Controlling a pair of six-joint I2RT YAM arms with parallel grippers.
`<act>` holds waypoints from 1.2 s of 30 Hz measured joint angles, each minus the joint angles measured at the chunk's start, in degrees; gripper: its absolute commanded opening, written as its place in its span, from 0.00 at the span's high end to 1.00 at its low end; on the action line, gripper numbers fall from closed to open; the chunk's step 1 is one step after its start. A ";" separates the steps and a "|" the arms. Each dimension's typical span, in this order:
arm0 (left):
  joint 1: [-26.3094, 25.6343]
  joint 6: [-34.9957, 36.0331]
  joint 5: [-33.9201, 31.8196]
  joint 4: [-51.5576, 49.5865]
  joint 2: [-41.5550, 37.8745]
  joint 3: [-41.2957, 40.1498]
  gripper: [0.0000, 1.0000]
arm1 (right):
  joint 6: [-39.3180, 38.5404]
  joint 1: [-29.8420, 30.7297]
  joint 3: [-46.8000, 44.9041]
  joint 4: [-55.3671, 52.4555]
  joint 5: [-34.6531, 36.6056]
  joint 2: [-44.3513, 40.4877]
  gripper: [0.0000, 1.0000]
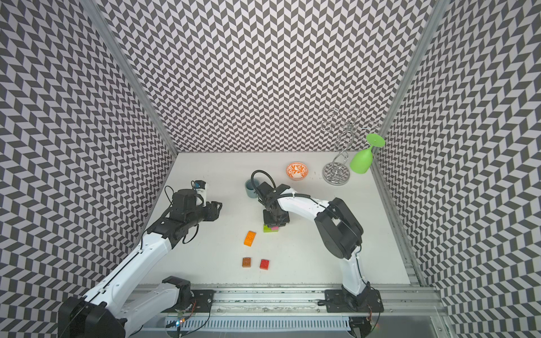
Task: Assemble the letter s with lego
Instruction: Assemble the lego brick with the lego brick.
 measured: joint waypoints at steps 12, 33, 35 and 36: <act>0.22 0.02 -0.07 -0.02 -0.13 0.02 0.44 | 2.51 0.63 0.33 0.26 0.72 0.98 0.97; 0.33 0.02 -0.59 -0.22 -0.81 0.02 0.39 | 2.49 0.96 4.48 -1.44 1.90 1.60 0.40; 0.33 0.02 -0.66 -0.24 -0.81 0.02 0.39 | 2.47 0.96 4.85 -1.40 2.08 0.76 0.39; 0.33 0.02 -0.72 -0.24 -0.83 0.02 0.39 | 2.45 0.94 4.87 -1.51 2.32 -0.22 0.39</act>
